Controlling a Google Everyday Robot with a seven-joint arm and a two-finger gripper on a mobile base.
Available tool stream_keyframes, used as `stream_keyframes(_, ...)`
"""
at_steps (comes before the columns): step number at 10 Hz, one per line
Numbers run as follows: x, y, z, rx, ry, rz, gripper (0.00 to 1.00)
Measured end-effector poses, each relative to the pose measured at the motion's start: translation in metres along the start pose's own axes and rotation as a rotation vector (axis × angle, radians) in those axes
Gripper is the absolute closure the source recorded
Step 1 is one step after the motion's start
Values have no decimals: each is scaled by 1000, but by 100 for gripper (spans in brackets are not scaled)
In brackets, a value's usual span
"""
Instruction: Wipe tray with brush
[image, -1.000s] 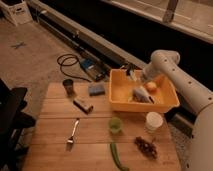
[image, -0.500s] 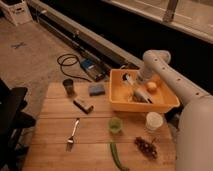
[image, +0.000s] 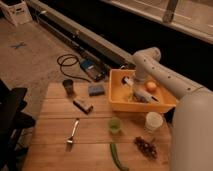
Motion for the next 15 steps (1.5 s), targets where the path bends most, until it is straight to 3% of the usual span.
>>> stream_keyframes(3, 1, 3, 2, 78, 62, -26, 100)
stream_keyframes(9, -2, 8, 1, 75, 65, -27, 100)
stream_keyframes(12, 11, 18, 21, 42, 133, -37, 100)
stream_keyframes(15, 38, -10, 31, 53, 211, 3, 100)
